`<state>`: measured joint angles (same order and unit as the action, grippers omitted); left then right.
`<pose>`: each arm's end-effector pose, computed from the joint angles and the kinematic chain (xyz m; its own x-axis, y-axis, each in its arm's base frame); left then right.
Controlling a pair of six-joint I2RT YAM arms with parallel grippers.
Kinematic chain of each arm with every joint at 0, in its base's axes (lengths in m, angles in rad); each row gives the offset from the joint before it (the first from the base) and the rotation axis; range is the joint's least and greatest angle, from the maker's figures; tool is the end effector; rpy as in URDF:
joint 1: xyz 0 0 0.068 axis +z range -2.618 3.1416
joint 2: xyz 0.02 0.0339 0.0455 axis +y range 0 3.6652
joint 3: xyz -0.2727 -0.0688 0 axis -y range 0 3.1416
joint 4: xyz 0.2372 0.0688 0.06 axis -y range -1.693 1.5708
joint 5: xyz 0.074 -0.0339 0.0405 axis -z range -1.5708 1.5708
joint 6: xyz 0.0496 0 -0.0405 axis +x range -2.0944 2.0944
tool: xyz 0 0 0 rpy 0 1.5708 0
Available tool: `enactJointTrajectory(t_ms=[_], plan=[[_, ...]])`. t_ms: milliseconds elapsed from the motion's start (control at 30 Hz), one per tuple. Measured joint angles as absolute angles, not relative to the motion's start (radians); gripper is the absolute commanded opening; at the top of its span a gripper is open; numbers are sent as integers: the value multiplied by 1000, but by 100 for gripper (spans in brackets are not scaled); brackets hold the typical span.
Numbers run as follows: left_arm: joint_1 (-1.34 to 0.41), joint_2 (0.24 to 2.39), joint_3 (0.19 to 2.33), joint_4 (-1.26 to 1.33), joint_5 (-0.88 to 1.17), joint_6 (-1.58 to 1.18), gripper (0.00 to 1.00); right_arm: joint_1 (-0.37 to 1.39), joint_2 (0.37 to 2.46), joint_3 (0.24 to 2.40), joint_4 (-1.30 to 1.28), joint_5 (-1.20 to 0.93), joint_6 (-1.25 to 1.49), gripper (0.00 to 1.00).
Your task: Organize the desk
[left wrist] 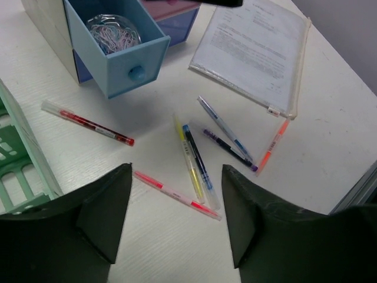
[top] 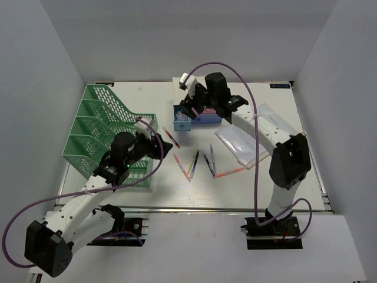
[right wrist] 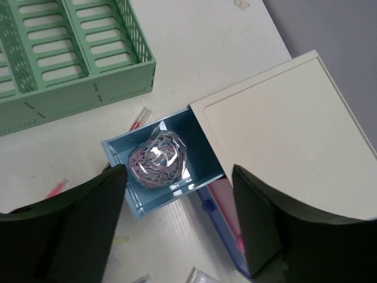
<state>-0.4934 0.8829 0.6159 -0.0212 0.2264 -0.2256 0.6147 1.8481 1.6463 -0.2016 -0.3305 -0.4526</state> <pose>0.1786 -0.1087 0.2847 -0.3896 -0.0380 -0.9202 0.5786 0.7673 -0.2766 0.3586 0.2728 0.3396 0.0568 -0.4662 -0.8828 -0.8501 0.4411 -0.2876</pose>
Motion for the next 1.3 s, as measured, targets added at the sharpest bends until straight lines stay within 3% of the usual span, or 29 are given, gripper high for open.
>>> enactJointTrajectory(t_ms=[33,67,133,167,300,667,867,1300], plan=[[-493,888,614,-21,227,-228,56,614,1832,1636,-200,-330,-453,69],[-493,896,613,-15,229,-230,46,611,1811,1620,-199,-329,-448,52],[-493,923,613,4,236,-234,25,608,1762,1579,-191,-331,-443,31],[-493,940,613,17,241,-239,11,605,1727,1544,-186,-333,-433,0],[-493,1056,617,58,270,-257,6,580,1515,1303,-148,-355,-392,0],[-502,1367,769,90,221,-364,6,401,1030,635,-102,-495,-369,0],[-511,1504,894,81,96,-379,4,321,922,578,-34,-511,-387,0],[-560,1713,1076,25,-112,-382,2,277,904,561,11,-527,-424,0]])
